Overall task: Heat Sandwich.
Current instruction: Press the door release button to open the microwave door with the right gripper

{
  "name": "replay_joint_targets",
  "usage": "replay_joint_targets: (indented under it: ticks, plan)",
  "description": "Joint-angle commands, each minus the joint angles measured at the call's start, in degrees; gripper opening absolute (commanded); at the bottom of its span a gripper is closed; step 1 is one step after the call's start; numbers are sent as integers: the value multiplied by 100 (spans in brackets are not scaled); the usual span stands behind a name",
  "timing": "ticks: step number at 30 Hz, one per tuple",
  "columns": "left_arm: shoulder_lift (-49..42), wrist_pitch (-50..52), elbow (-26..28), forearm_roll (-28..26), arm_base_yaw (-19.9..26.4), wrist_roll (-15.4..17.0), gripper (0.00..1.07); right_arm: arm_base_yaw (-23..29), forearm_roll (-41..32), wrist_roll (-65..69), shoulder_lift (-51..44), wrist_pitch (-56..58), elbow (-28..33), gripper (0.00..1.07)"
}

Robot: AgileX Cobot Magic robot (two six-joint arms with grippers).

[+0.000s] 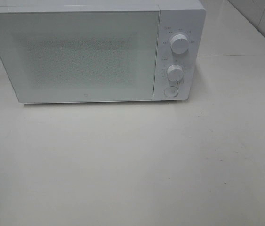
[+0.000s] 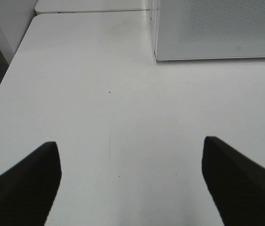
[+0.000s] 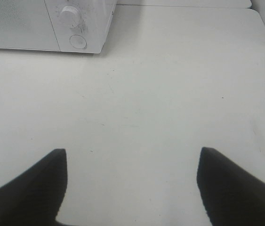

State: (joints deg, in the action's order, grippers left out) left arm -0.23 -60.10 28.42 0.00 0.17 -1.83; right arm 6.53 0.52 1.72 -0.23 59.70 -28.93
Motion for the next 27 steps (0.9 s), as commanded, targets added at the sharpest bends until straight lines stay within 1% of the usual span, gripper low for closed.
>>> replay_joint_targets:
  ticks: [1, 12, 17, 20, 21, 22, 24, 25, 26, 27]
  plan:
    - [-97, 69, -17, -52, 6, 23, 76, -52, 6, 34, -155, -29, 11, 74]
    - [-97, 69, -17, -52, 6, 23, 76, -52, 6, 34, -155, -34, 6, 74]
    - [-97, 69, -17, -52, 6, 23, 76, -52, 57, 40, -149, -264, -115, 74]
    - [-97, 69, -17, -52, 6, 23, 76, -52, 252, 46, -149, -808, -120, 74]
    - [-97, 69, -17, -52, 6, 23, 76, -52, 367, 40, -149, -1157, -57, 74]
    - [-97, 69, -17, -52, 6, 23, 76, -52, 367, 40, -149, -1157, -57, 74]
    - [-97, 69, -17, -52, 6, 23, 76, -52, 464, 52, -149, -1587, 34, 74]
    - [-97, 69, -17, -52, 6, 23, 76, -52, 476, 52, -149, -1988, 149, 74]
    - [-97, 69, -17, -52, 6, 23, 76, -52, 476, 52, -149, -1988, 149, 74]
    - [-97, 69, -17, -52, 6, 23, 76, -52, 476, 52, -149, -2229, 218, 74]
